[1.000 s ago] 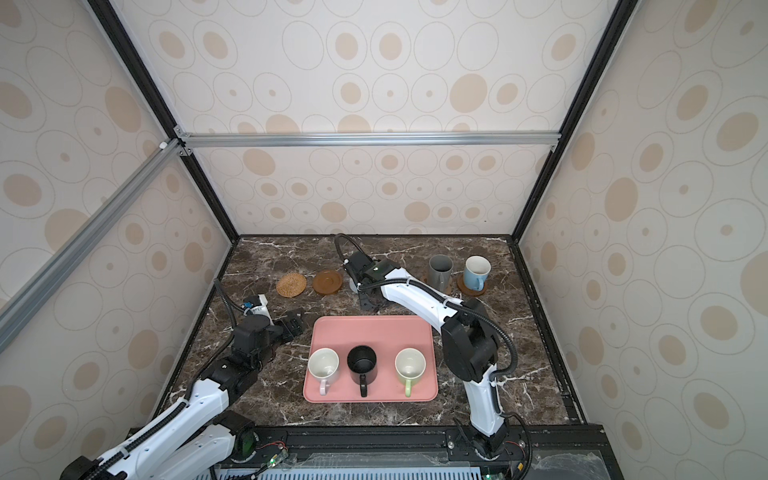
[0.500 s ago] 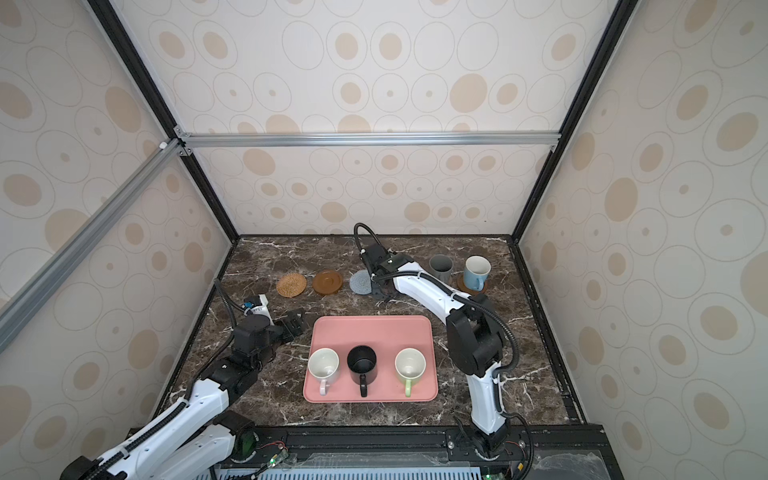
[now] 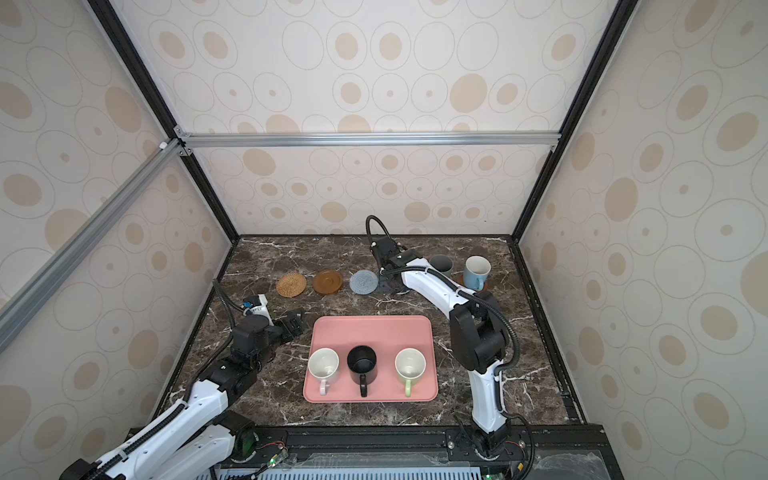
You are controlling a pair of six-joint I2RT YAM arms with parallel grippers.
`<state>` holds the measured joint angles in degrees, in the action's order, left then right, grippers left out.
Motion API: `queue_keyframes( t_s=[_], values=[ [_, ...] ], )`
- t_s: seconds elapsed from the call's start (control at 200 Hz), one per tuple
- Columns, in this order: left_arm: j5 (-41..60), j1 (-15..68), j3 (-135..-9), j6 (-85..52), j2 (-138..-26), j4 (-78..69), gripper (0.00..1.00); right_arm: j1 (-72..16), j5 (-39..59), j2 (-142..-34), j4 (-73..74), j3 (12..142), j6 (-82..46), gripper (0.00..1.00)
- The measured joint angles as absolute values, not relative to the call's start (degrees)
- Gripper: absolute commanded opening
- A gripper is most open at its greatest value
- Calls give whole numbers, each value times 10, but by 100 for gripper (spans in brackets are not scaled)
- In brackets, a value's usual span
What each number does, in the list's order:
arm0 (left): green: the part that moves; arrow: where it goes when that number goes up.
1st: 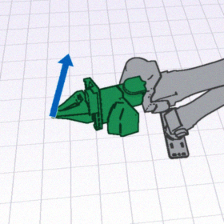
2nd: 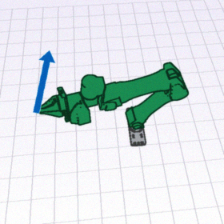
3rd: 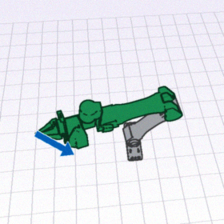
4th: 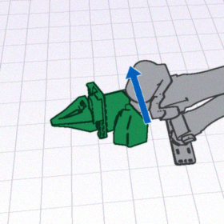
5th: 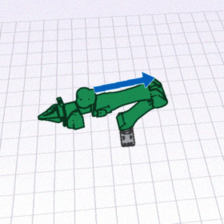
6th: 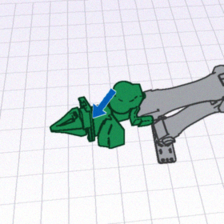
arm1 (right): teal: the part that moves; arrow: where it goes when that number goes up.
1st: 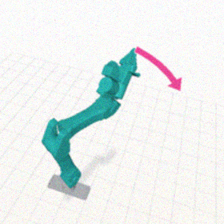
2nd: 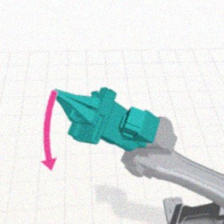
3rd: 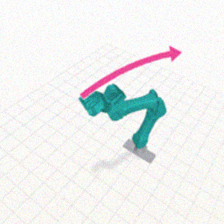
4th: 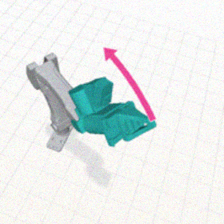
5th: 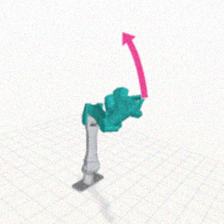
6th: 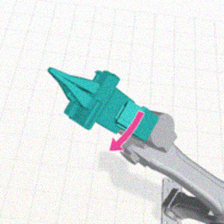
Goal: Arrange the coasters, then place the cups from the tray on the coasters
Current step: 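Lift the black mug and carry it toward the multicolour knit coaster, then lower the black mug onto the multicolour knit coaster with the right gripper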
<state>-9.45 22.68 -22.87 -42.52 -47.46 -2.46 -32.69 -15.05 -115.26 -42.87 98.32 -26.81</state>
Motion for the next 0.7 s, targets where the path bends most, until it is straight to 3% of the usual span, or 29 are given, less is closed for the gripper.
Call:
queue_keyframes(
  t_s=[0.7],
  values=[
    [-91,227,-237,-424,-475,-25,100,-307,-150,-1181,-411,983,-249,11]
  ],
)
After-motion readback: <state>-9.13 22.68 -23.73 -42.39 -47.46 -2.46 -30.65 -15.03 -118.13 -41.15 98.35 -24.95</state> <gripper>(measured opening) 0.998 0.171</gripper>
